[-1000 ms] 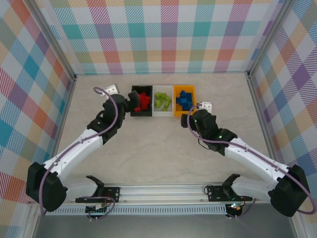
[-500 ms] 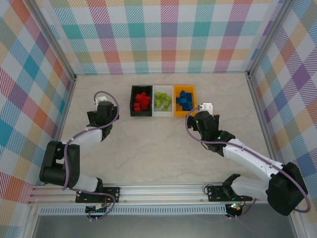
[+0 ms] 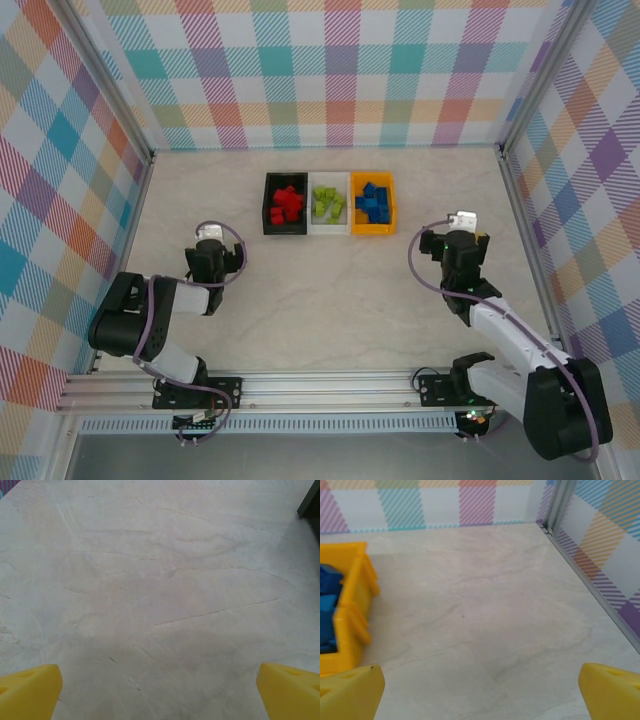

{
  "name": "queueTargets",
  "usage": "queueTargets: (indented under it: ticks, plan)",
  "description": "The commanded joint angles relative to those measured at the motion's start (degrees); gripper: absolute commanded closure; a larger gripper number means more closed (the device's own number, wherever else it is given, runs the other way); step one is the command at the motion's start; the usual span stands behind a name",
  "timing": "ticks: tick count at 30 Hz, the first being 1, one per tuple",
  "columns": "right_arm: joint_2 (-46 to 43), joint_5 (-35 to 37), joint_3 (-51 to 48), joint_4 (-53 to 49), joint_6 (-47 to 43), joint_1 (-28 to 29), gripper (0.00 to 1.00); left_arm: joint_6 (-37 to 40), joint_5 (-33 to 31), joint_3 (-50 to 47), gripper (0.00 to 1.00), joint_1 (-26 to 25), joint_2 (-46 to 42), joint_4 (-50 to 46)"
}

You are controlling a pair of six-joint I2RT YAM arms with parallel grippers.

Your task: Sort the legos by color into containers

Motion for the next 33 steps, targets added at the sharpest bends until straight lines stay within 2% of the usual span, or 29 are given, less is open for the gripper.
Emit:
queueTargets:
  ticks: [1, 2, 6, 8, 12, 14, 15, 16, 17, 18, 33]
  plan:
    - [4.25, -5.94, -2.09, 10.72, -3.90, -2.88, 0.00, -1.00, 1.10, 1.79, 0.00, 1.29, 0.00, 3.54]
    - [6.10, -7.70, -2.61, 13.10, -3.97, -4.13, 0.00, -1.40, -0.75, 1.37, 0.00, 1.43, 0.55, 5.50]
    - [13.32, -12.69, -4.31, 24.84, -3.41, -8.45, 0.00, -1.98, -0.78, 1.49, 0.00, 1.75, 0.12, 4.60]
    - [16.76, -16.40, -3.88, 26.84, -1.62, -10.54, 0.00, -1.98, -0.78, 1.55, 0.00, 1.73, 0.15, 4.40]
    - [24.87, -18.86, -4.66, 36.54, -1.96, -10.75, 0.00, -1.89, -0.74, 1.53, 0.00, 1.79, 0.06, 4.32]
    - [26.92, -20.73, -3.31, 35.16, -2.71, -10.69, 0.00, -1.90, -0.77, 1.52, 0.00, 1.73, 0.12, 4.39]
    - [28.90, -20.26, -3.27, 37.43, -2.69, -10.70, 0.00, -1.90, -0.74, 1.51, 0.00, 1.76, 0.20, 4.50]
    - [29.35, -18.91, -2.38, 35.56, -1.87, -10.70, 0.00, -1.97, -0.78, 1.51, 0.00, 1.77, 0.15, 4.43]
    - [28.37, -19.61, -1.80, 32.93, -1.26, -11.14, 0.00, -1.95, -0.86, 1.59, 0.00, 1.79, 0.26, 4.48]
    - [29.22, -19.54, -2.18, 35.41, -1.66, -11.24, 0.00, -1.93, -0.80, 1.52, 0.00, 1.76, 0.18, 4.44]
    - [28.63, -19.17, -2.20, 34.25, -1.36, -11.23, 0.00, -1.94, -0.78, 1.68, 0.00, 1.76, 0.22, 4.37]
